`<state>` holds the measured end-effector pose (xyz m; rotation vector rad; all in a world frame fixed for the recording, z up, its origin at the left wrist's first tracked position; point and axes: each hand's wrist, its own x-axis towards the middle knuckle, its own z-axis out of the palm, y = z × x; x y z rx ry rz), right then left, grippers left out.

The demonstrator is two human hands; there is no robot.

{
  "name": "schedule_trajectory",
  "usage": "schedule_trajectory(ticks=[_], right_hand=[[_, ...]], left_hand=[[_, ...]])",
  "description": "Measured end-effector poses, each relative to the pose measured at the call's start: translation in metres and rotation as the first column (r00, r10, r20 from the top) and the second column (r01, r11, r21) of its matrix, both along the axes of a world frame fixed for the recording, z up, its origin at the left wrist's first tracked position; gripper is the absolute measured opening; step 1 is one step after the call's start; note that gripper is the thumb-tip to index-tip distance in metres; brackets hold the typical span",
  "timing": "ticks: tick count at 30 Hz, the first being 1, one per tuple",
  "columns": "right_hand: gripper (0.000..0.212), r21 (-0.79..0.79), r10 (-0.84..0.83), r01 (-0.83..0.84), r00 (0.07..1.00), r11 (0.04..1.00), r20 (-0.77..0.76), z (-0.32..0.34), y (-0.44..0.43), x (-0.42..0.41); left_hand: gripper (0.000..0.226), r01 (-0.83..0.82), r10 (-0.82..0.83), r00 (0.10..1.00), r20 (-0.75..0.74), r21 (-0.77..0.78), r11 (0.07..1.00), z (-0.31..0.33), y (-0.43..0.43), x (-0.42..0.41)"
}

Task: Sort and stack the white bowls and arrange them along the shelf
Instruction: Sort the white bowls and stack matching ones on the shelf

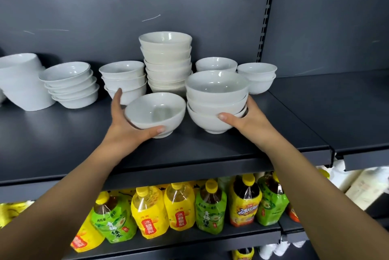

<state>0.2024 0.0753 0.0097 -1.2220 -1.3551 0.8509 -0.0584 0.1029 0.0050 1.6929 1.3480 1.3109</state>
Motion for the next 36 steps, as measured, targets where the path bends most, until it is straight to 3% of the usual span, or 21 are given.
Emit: schedule_trajectory(ticks=[4, 7, 12, 15, 20, 22, 25, 28, 31, 34, 36], right_hand=[[0.066, -0.020, 0.097, -0.096, 0.995, 0.995, 0.036, 0.001, -0.002, -0.041], [0.065, -0.033, 0.158, -0.157, 0.987, 0.987, 0.020, 0.000, 0.003, -0.077], [0.067, -0.041, 0.264, -0.263, 0.965, 0.964, 0.011, 0.002, 0.014, -0.133], [0.077, -0.046, 0.283, -0.283, 0.959, 0.958, 0.003, 0.005, 0.020, -0.158], [0.084, -0.032, 0.243, -0.243, 0.970, 0.969, -0.019, 0.006, 0.023, -0.175], [0.094, -0.053, 0.232, -0.233, 0.973, 0.971, -0.016, 0.005, 0.018, -0.176], [0.108, -0.020, 0.170, -0.170, 0.985, 0.985, 0.028, 0.012, 0.006, -0.174], [0.097, 0.136, 0.101, -0.104, 0.994, 0.985, 0.028, 0.040, -0.007, -0.171], [0.075, 0.242, 0.216, -0.200, 0.976, 0.949, -0.041, 0.076, -0.021, -0.164], [0.069, 0.286, 0.368, -0.370, 0.928, 0.884, 0.064, 0.100, -0.030, -0.153], [0.064, 0.302, 0.354, -0.374, 0.928, 0.877, 0.119, 0.107, -0.035, -0.137]], left_hand=[[0.131, -0.064, 0.064, 0.998, -0.012, 0.003, 0.998, 0.000, -0.008, -0.047], [0.115, -0.171, 0.170, 0.985, 0.034, 0.033, 0.985, 0.002, -0.014, -0.078], [0.113, -0.321, 0.313, 0.942, 0.124, 0.052, 0.946, -0.001, -0.025, -0.127], [0.130, -0.334, 0.315, 0.925, 0.210, 0.057, 0.941, -0.002, -0.033, -0.149], [0.116, -0.338, 0.312, 0.925, 0.217, 0.092, 0.937, 0.007, -0.053, -0.160], [0.126, -0.316, 0.278, 0.932, 0.232, 0.145, 0.938, 0.015, -0.060, -0.162], [0.124, -0.223, 0.171, 0.962, 0.211, 0.251, 0.942, 0.038, -0.071, -0.161], [0.126, -0.124, 0.067, 0.979, 0.192, 0.303, 0.945, 0.066, -0.075, -0.148], [0.130, -0.001, -0.059, 0.982, 0.181, 0.317, 0.948, 0.090, -0.073, -0.126], [0.148, 0.121, -0.177, 0.969, 0.172, 0.292, 0.949, 0.102, -0.063, -0.097], [0.143, 0.173, -0.226, 0.954, 0.196, 0.252, 0.952, 0.107, -0.054, -0.075]])
